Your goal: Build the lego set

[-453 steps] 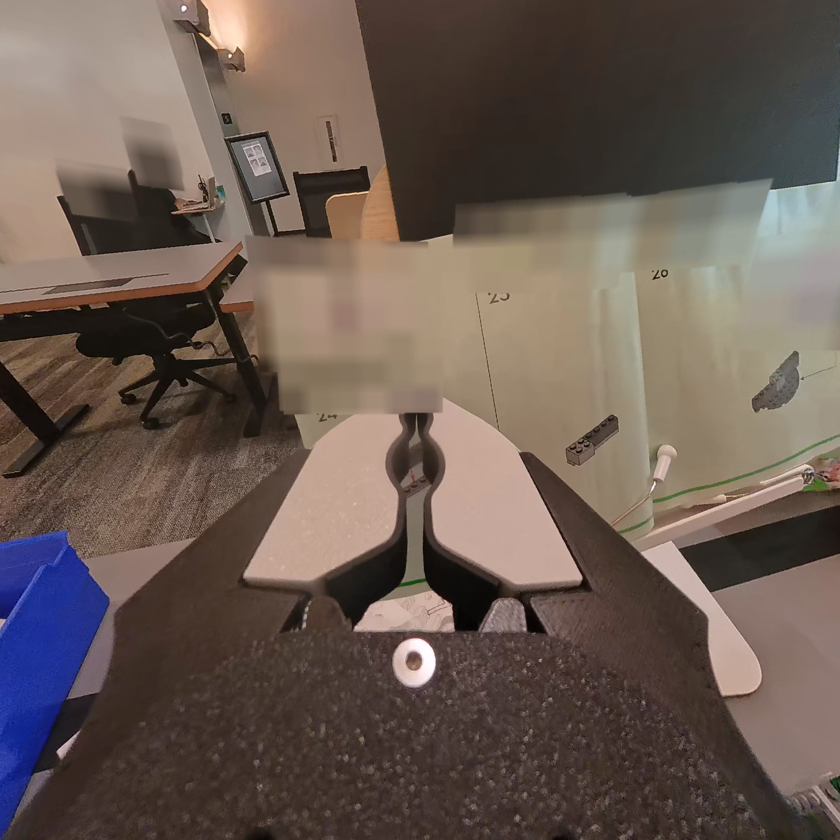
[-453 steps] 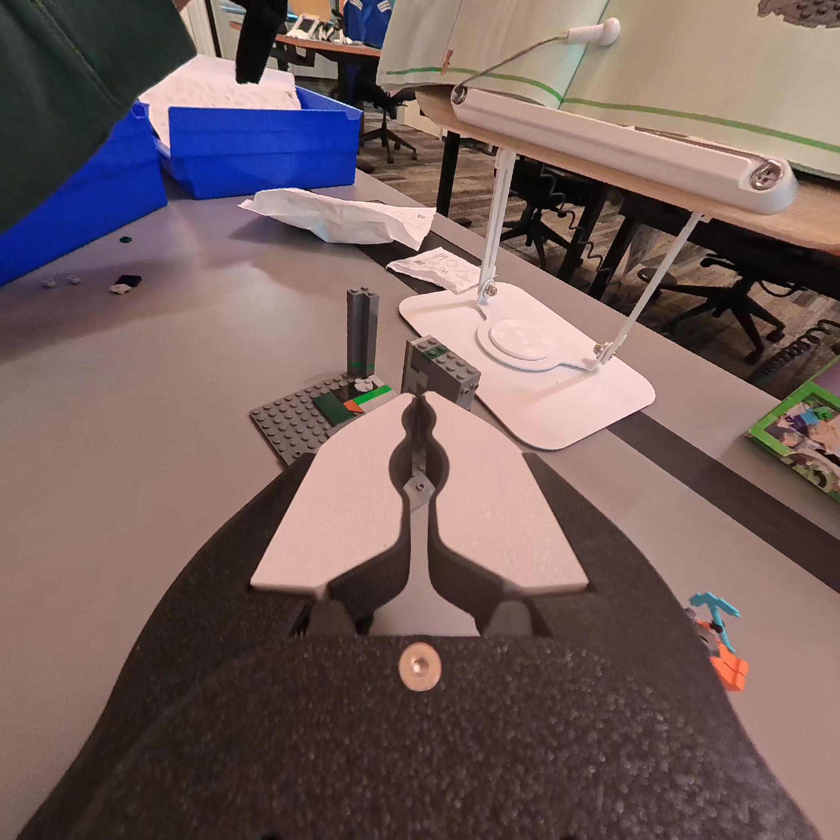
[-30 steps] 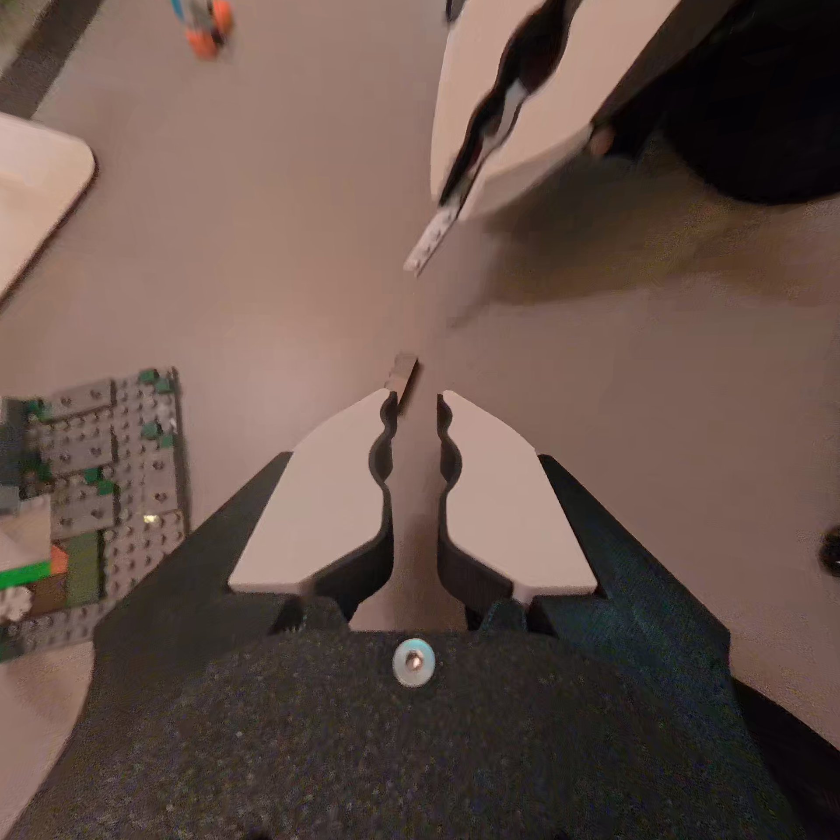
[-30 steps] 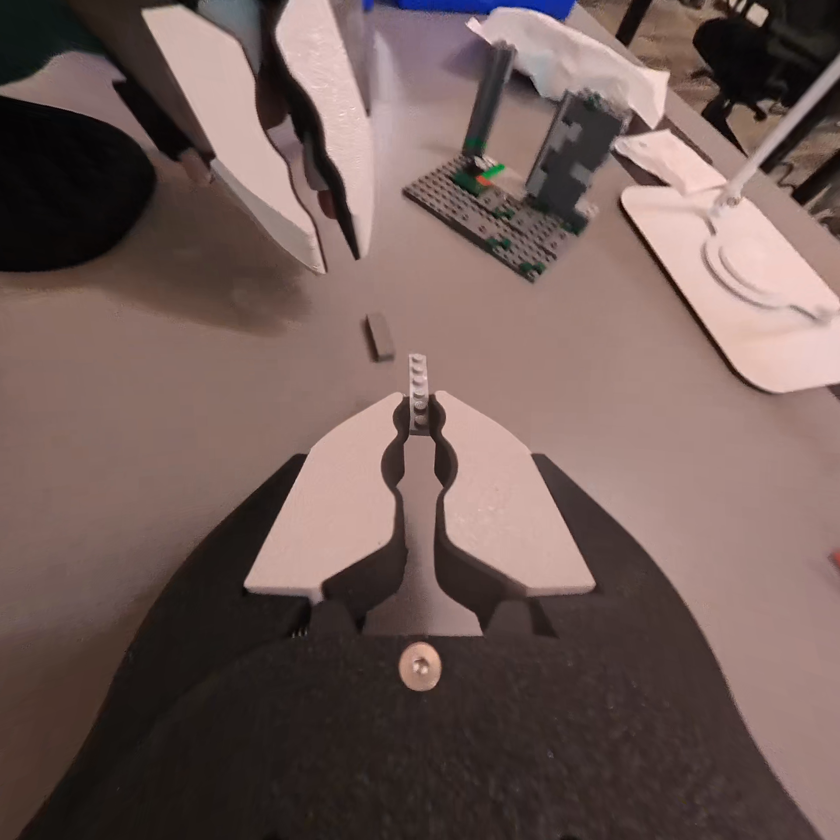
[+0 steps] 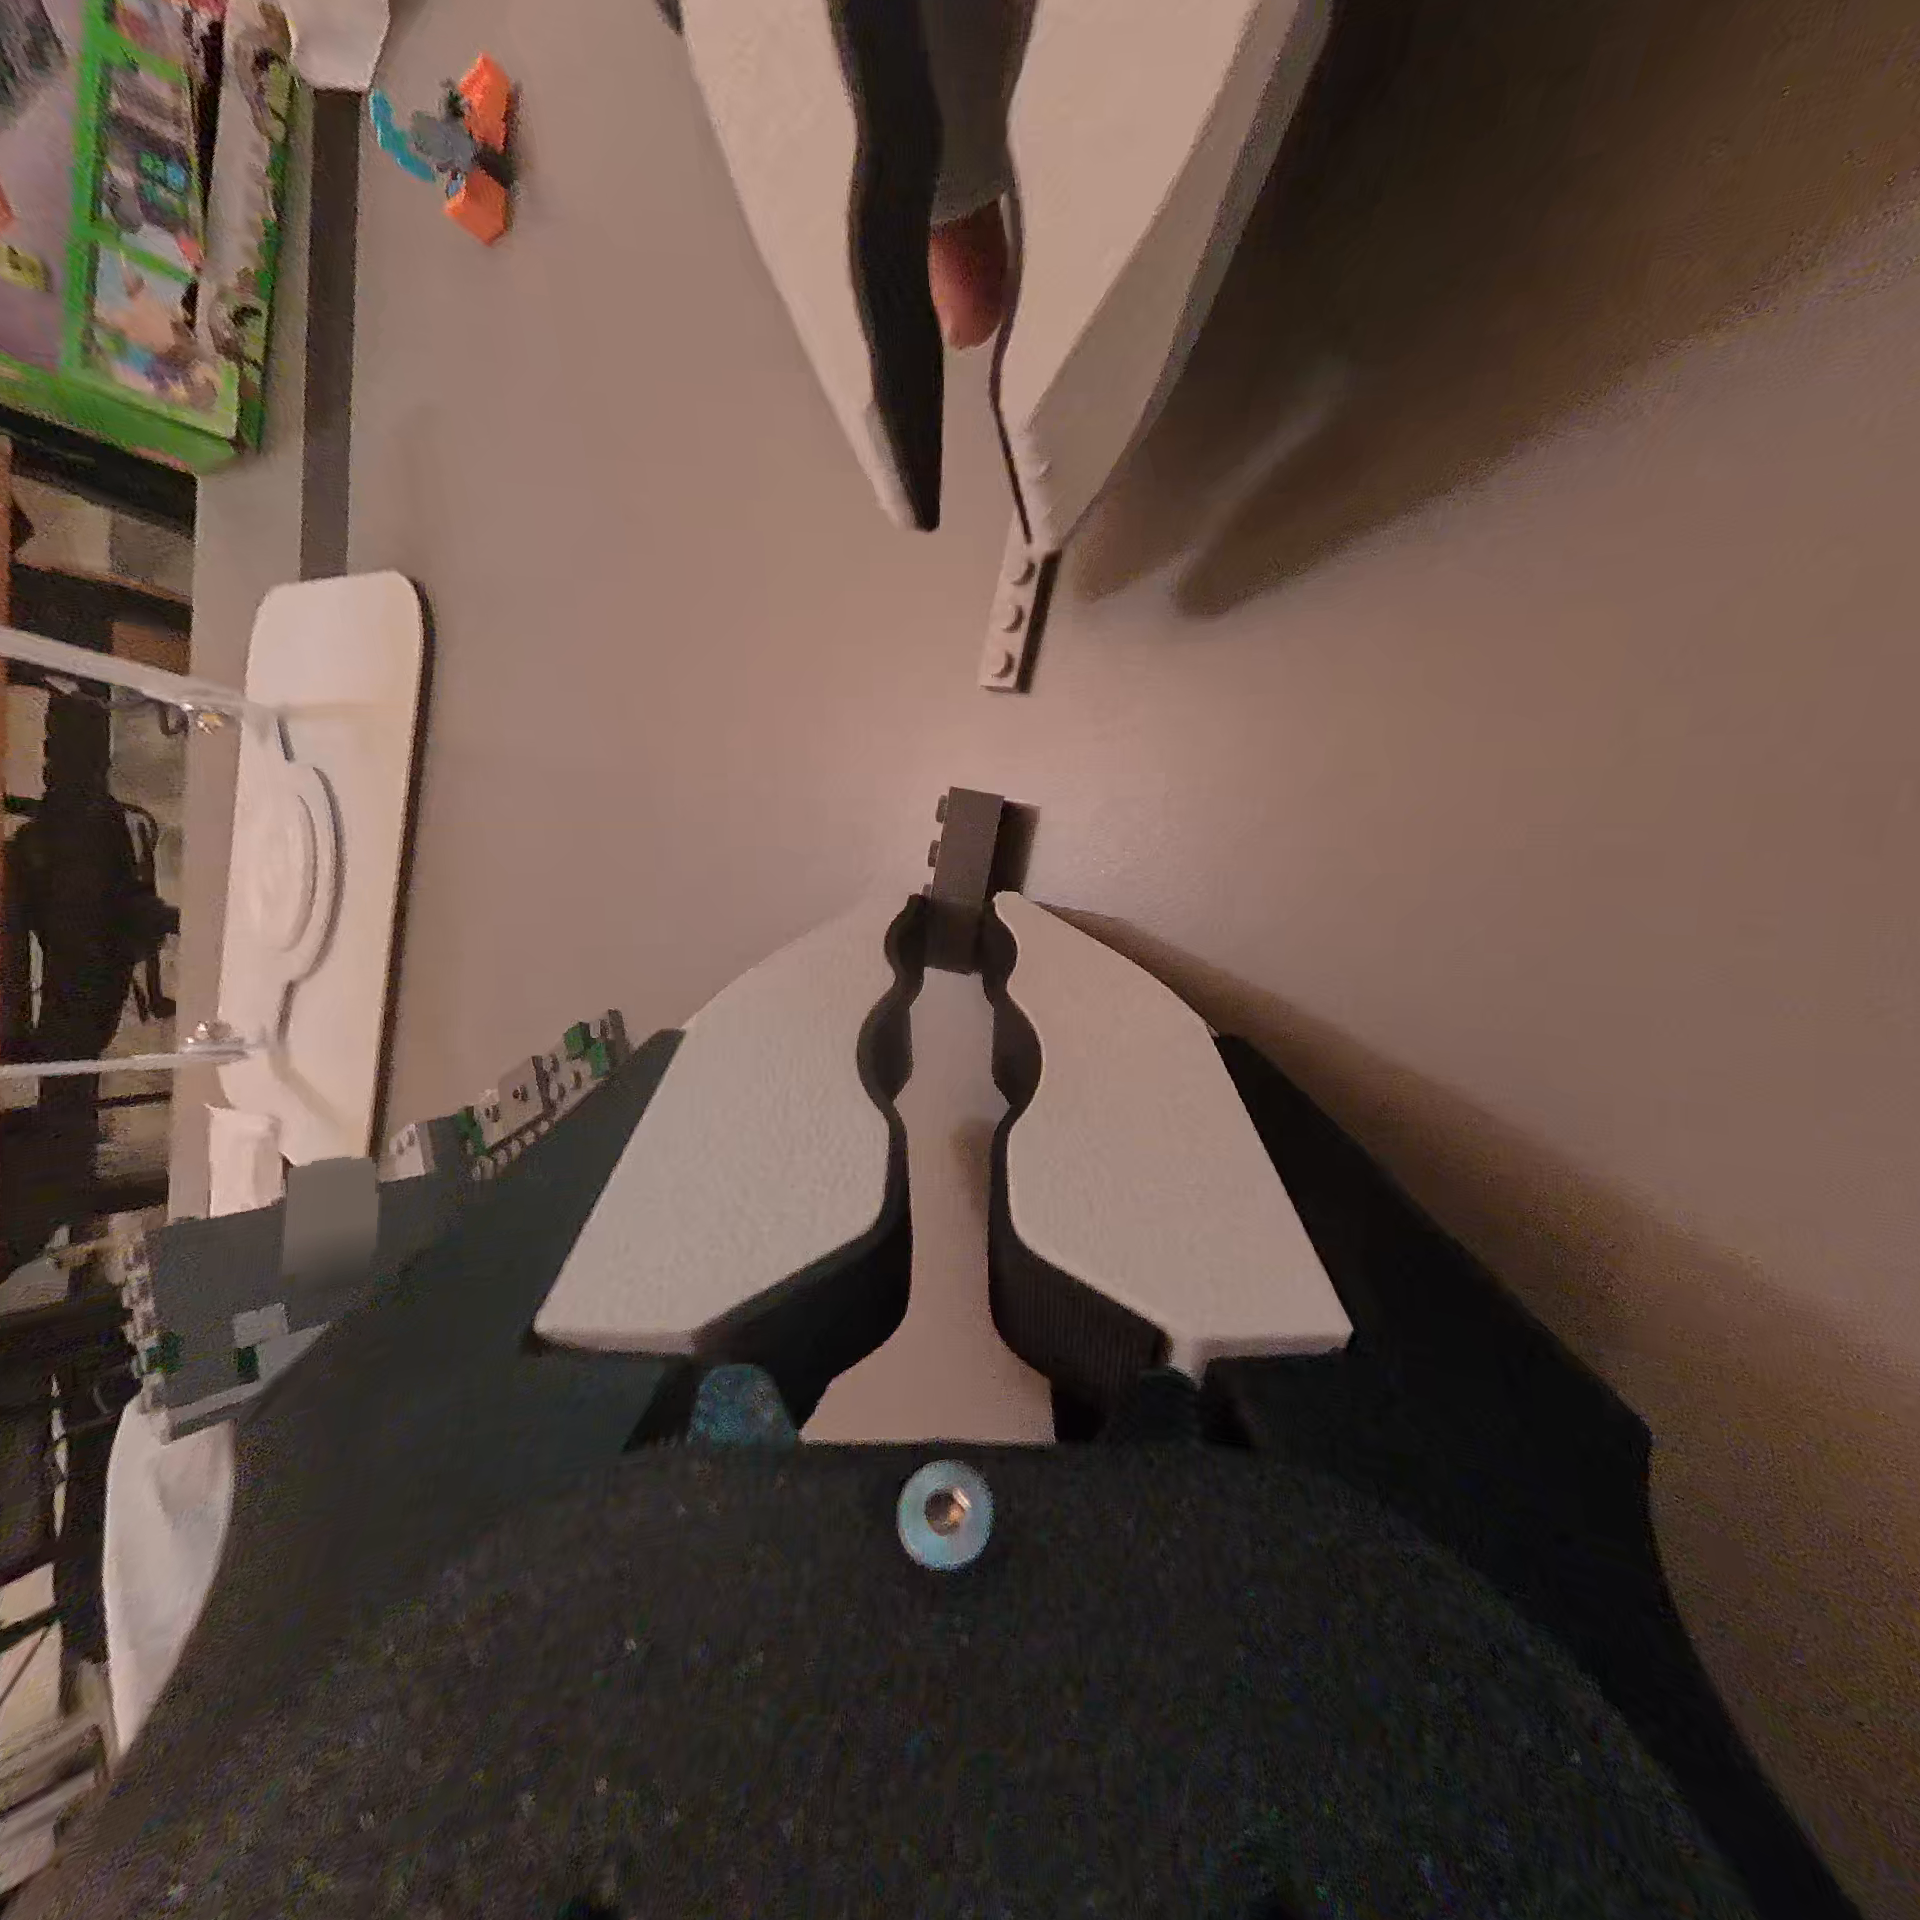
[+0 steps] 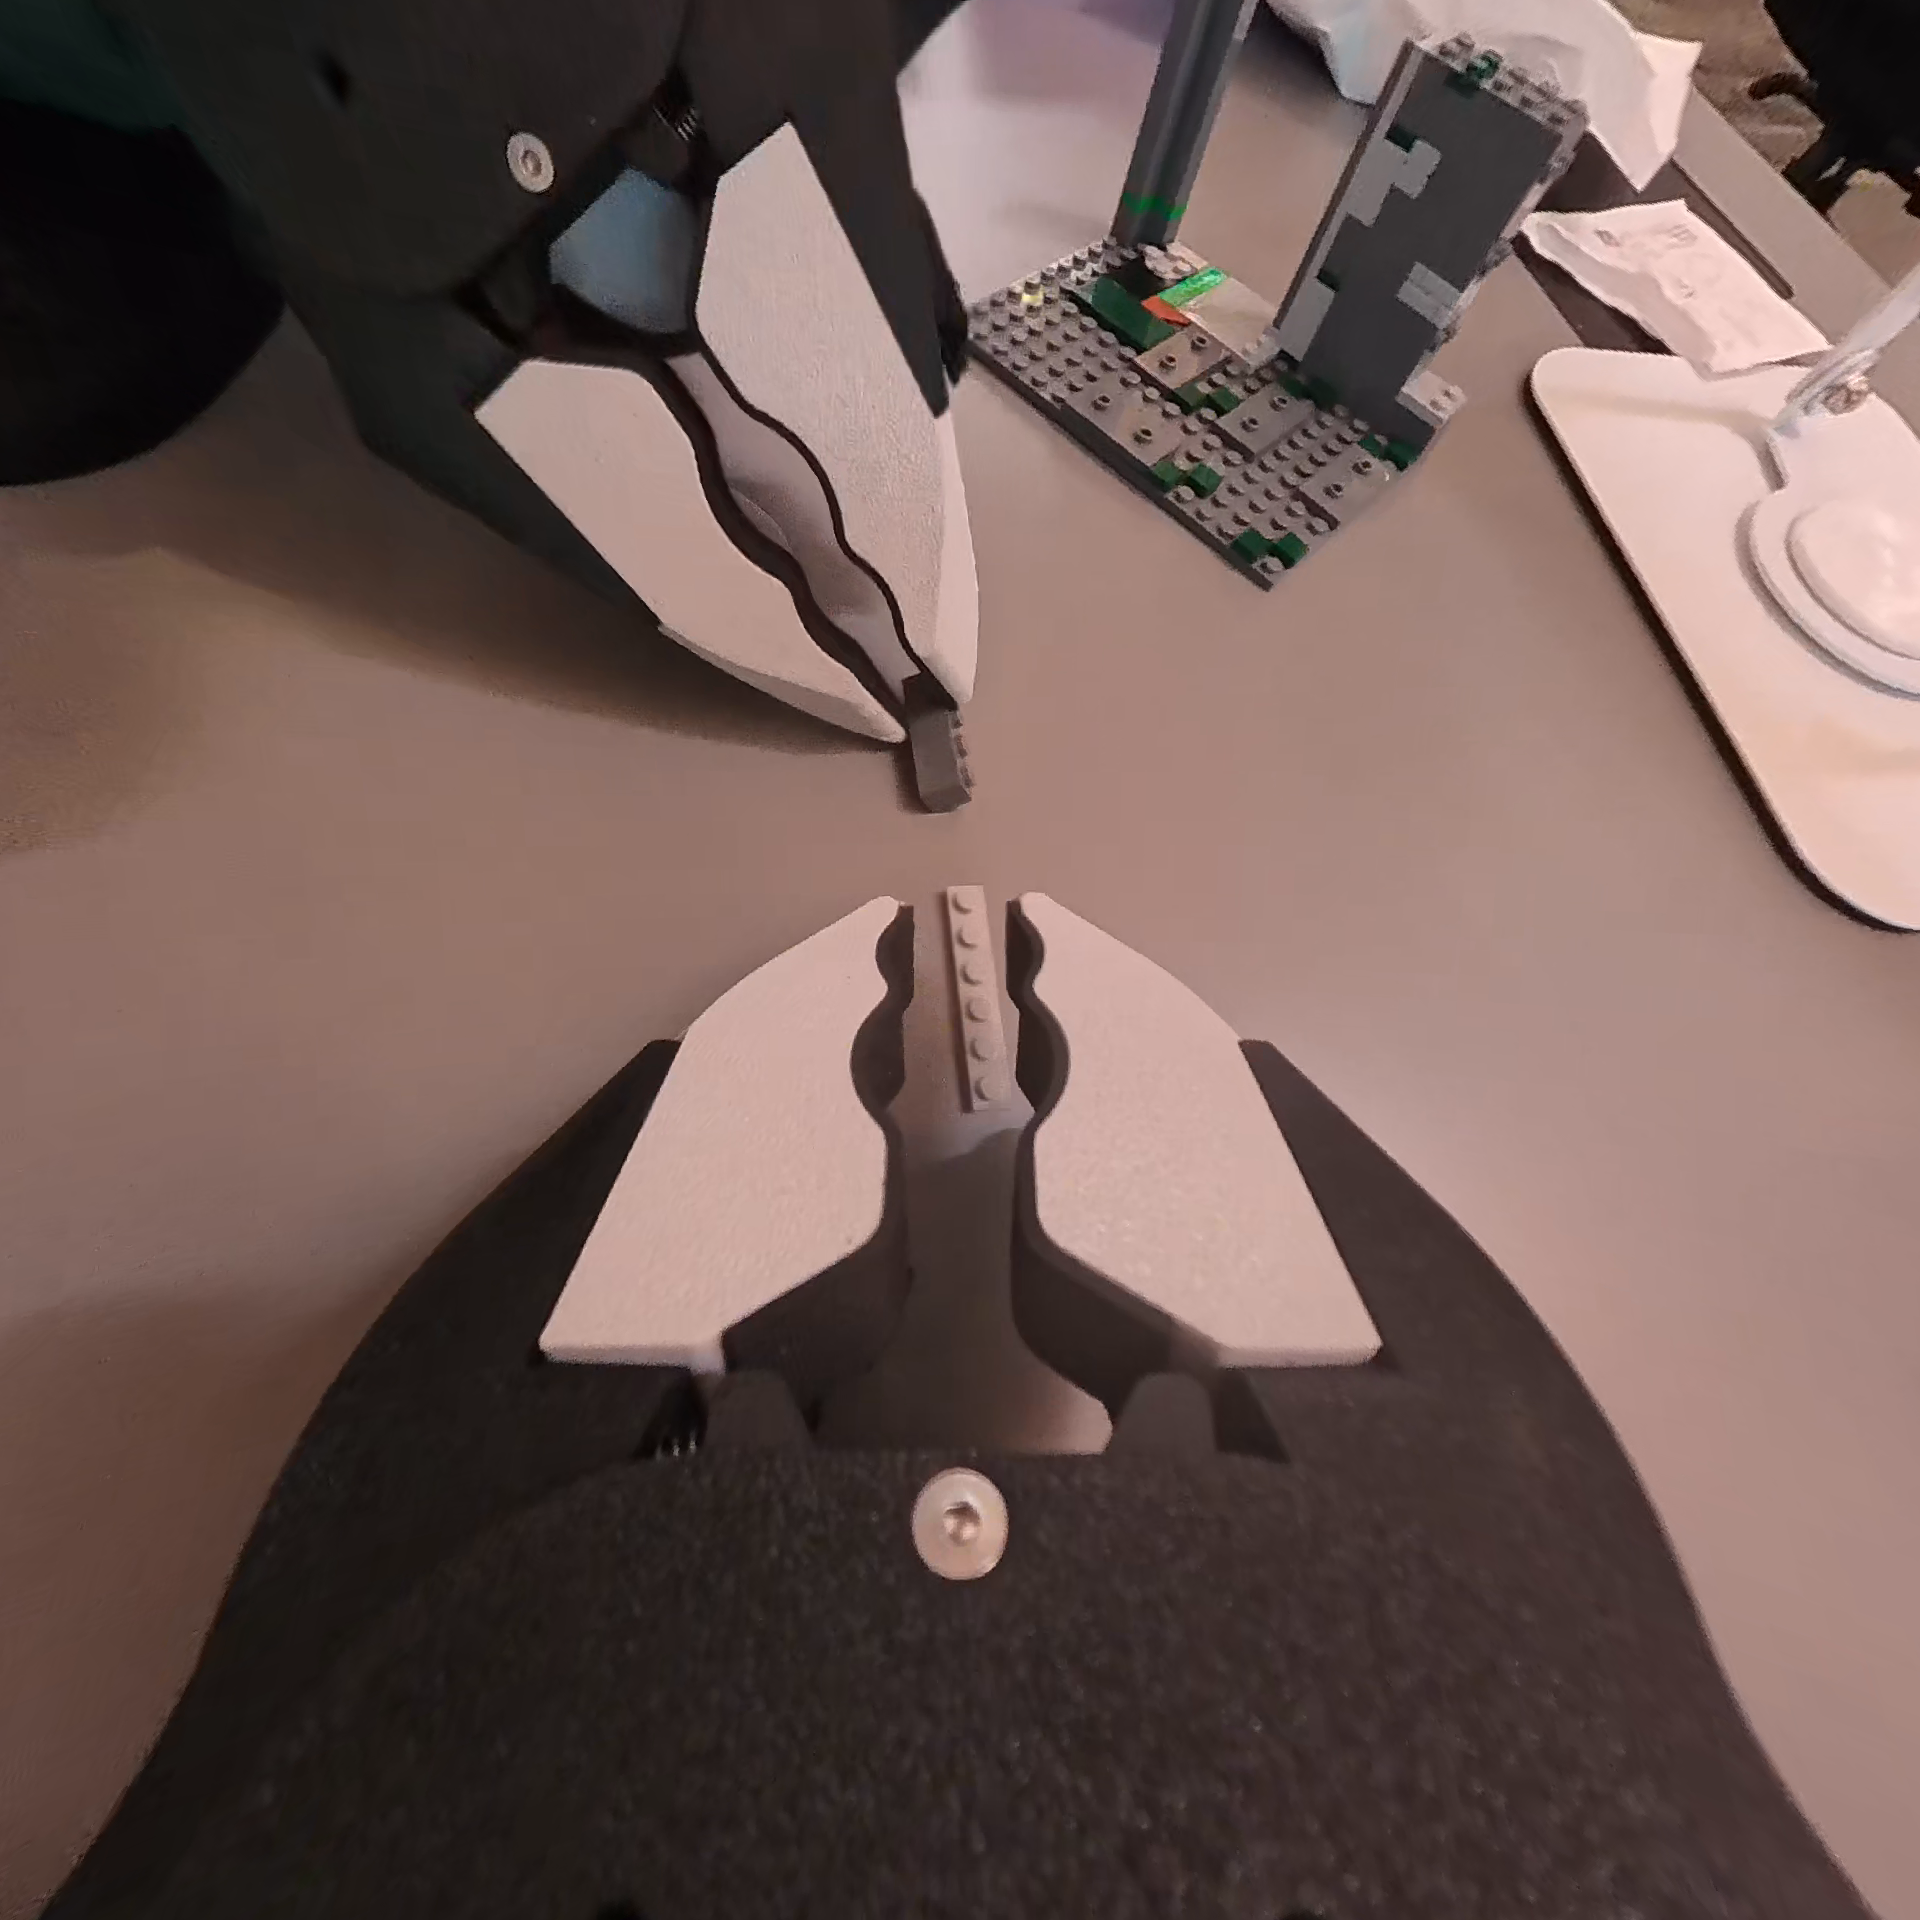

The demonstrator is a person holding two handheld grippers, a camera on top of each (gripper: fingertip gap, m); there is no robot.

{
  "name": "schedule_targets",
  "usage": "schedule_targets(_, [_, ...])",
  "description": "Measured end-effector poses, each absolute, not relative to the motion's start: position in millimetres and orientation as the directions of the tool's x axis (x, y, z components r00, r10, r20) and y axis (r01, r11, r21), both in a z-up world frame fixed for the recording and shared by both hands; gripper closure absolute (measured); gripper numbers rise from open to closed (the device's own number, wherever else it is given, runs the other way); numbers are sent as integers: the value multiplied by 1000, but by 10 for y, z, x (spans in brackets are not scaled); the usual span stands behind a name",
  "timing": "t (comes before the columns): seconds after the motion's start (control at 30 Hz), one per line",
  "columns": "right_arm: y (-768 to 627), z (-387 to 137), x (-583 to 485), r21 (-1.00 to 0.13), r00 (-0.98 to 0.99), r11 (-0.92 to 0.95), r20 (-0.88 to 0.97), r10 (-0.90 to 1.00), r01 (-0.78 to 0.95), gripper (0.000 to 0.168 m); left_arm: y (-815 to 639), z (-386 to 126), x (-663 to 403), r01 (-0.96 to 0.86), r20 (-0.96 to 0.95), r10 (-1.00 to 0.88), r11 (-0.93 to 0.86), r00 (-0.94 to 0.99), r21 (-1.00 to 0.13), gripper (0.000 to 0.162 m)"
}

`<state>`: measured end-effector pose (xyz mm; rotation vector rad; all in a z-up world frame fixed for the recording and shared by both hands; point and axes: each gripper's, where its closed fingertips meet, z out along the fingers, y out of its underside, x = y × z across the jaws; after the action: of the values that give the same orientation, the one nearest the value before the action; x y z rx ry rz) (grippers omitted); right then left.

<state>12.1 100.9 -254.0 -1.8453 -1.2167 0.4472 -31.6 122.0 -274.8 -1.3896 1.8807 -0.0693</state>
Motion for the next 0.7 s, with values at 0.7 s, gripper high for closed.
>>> schedule_targets(0.7, [1108, -2717, -300, -618, 228, -176, 5, 974, 766, 155, 1162, -2510, -616, -622, -113, -986, 11, 124, -783, 148])
